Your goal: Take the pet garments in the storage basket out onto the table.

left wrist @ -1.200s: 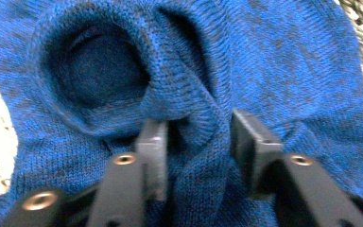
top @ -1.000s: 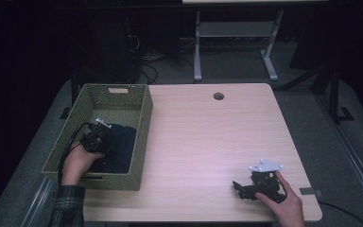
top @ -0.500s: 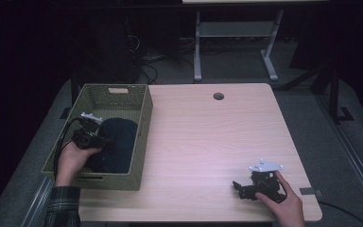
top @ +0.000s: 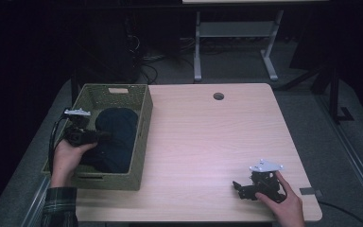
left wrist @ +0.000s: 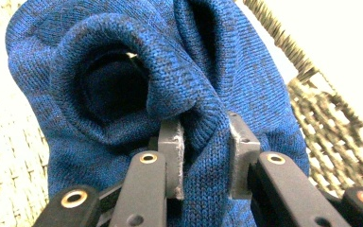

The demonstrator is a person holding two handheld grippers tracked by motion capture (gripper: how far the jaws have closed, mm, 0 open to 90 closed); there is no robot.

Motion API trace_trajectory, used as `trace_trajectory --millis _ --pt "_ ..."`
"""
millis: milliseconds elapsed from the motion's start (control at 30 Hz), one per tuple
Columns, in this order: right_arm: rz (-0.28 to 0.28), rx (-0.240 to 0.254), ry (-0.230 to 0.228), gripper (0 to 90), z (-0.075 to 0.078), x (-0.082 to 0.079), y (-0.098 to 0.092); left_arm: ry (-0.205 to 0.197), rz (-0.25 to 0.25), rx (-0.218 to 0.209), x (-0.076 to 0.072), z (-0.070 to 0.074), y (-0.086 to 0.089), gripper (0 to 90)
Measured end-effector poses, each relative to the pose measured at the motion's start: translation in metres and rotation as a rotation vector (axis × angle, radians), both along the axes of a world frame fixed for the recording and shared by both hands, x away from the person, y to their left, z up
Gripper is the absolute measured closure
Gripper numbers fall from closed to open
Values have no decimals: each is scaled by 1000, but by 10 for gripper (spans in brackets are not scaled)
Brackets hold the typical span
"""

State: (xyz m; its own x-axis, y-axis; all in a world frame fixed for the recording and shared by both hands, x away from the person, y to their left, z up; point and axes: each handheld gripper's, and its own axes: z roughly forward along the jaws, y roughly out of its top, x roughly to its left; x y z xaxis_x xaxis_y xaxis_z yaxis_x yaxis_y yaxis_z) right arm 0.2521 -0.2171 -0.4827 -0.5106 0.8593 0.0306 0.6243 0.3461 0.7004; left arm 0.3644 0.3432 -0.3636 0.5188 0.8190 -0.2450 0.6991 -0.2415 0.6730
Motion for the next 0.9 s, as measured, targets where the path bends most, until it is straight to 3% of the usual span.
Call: trace_trajectory --millis 233,500,900 --pt "0 0 0 4 0 0 0 -84 0 -54 -6 12 7 721" --pt "0 0 0 4 0 0 0 -134 -16 -101 -12 25 9 722" --pt "1 0 1 4 0 0 0 -197 -32 -112 -15 49 7 722"
